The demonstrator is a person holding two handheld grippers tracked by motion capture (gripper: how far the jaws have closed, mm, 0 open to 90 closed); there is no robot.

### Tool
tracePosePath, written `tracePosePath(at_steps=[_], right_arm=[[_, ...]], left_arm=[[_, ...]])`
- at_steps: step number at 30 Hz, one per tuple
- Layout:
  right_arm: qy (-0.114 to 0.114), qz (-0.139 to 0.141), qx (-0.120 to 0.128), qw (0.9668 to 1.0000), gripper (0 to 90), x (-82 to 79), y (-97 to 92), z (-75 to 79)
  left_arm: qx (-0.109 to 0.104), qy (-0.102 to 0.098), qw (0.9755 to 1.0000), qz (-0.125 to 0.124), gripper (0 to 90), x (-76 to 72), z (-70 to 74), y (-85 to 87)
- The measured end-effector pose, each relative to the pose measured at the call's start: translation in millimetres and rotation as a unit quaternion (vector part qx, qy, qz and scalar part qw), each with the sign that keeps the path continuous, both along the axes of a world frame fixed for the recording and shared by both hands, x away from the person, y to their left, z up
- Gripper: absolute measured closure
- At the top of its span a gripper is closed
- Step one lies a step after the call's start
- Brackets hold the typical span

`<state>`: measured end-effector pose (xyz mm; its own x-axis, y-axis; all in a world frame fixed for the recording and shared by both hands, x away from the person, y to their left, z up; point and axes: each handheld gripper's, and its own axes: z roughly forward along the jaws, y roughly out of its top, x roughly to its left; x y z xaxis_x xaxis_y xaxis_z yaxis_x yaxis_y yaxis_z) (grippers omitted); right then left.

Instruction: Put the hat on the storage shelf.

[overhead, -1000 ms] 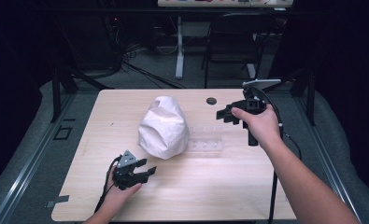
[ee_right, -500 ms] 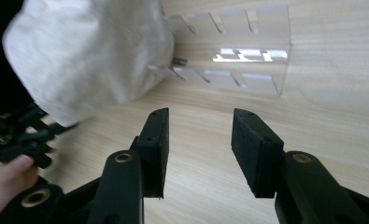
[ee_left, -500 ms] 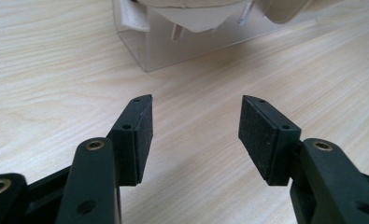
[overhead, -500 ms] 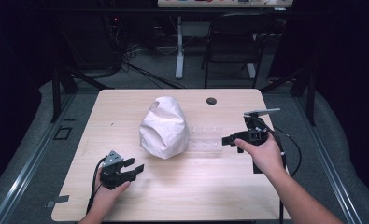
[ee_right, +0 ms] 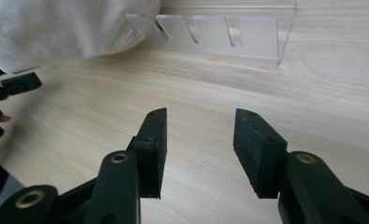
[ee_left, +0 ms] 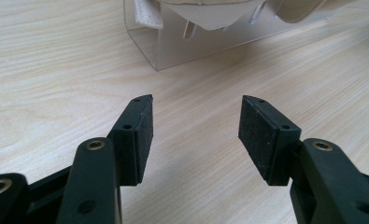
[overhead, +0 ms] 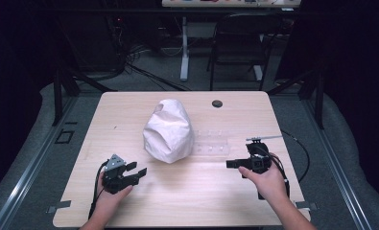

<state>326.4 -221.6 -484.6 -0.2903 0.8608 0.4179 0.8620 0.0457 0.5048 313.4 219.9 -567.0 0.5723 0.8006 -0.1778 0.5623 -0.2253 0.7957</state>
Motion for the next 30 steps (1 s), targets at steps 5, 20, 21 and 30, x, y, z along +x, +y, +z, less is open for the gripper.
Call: tracePosePath(at_steps=[5, 20, 21, 30], right_arm=[[-0.042, 0.016, -0.022, 0.9987, 54.6, -14.3, -0.3, -21.0], [-0.115, 0.003, -0.037, 0.9926, 54.5, -43.6, -12.2, -67.3], [-0.119, 0.002, -0.036, 0.9922, 54.4, -44.9, -12.6, -68.5], [-0.157, -0.017, -0.033, 0.9869, 51.8, -56.8, -18.5, -77.9]], left_arm=[[0.004, -0.003, 1.0, -0.005, 45.8, -0.3, -1.3, -2.8], [0.011, -0.002, 0.9999, -0.011, 45.9, -0.5, -4.2, -9.1], [0.012, -0.002, 0.9999, -0.01, 46.0, -0.7, -4.3, -9.6], [0.012, -0.004, 0.9998, -0.016, 45.9, -0.9, -3.9, -10.9]])
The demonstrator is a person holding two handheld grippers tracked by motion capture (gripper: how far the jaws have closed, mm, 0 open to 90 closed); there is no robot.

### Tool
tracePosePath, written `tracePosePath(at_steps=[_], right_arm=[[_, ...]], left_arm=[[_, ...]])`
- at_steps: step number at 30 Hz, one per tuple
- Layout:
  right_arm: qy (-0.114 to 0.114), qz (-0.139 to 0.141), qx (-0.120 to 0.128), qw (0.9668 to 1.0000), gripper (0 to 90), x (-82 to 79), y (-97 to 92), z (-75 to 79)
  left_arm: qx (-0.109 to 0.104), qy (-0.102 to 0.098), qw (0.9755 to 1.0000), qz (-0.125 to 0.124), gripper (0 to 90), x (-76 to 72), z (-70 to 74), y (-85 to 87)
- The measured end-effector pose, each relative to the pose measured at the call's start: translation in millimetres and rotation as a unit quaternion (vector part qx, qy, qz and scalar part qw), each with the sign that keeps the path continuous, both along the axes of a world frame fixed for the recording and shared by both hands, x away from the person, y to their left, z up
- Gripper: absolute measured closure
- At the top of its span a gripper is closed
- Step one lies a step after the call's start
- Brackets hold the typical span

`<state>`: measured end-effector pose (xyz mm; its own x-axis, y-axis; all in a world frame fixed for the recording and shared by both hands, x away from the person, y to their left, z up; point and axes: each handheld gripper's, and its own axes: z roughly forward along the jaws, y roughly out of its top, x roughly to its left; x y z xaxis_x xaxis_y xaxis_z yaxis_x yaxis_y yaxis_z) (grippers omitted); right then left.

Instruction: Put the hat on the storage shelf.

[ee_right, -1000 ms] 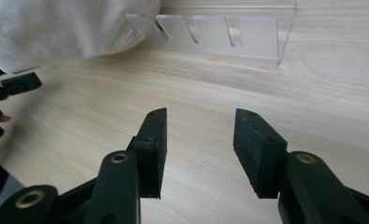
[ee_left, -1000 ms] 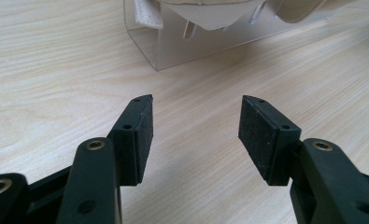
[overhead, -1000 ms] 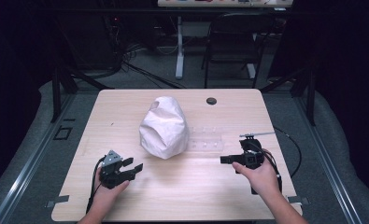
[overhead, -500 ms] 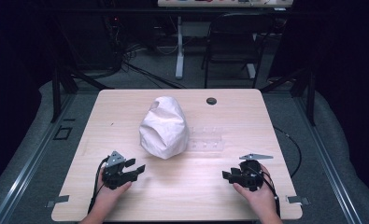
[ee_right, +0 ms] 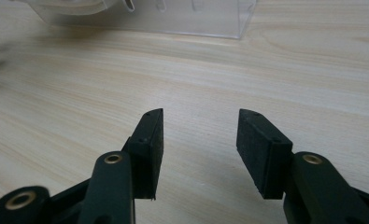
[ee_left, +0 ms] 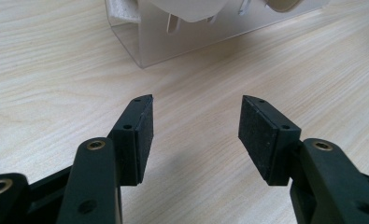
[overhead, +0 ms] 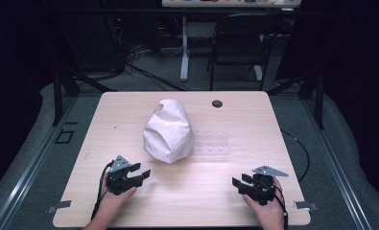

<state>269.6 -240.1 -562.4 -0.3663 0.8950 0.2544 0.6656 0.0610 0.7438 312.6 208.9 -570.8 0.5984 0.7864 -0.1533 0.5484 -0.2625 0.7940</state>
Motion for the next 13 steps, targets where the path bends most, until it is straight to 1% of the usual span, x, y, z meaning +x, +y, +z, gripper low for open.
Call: tracePosePath(at_steps=[2, 5, 7, 10, 11, 13], right_arm=[[-0.009, -0.005, -0.001, 0.9999, 51.8, -1.7, -2.8, -1.4], [-0.012, -0.015, 0.004, 0.9998, 51.9, -2.5, -7.3, -3.9], [-0.016, -0.021, 0.004, 0.9997, 51.8, -2.2, -9.7, -5.6], [-0.02, -0.028, 0.005, 0.9994, 50.4, -1.7, -12.5, -7.6], [-0.025, -0.03, 0.005, 0.9992, 49.8, -1.4, -13.1, -8.2], [-0.034, -0.035, 0.001, 0.9988, 48.8, -1.2, -13.4, -8.8]], left_arm=[[0.0, -0.001, 1.0, 0.0, 45.9, -0.1, 0.1, -1.0], [0.006, -0.013, 0.9999, -0.002, 45.9, -0.4, 2.9, -0.8], [0.0, -0.014, 0.9999, -0.002, 45.3, -1.0, 4.3, 0.1], [-0.018, -0.007, 0.9998, -0.004, 43.5, -2.2, 5.8, 0.4], [-0.021, -0.007, 0.9997, -0.005, 42.8, -2.2, 6.3, 0.5], [-0.043, -0.008, 0.999, -0.002, 40.9, -2.7, 6.9, 0.0]])
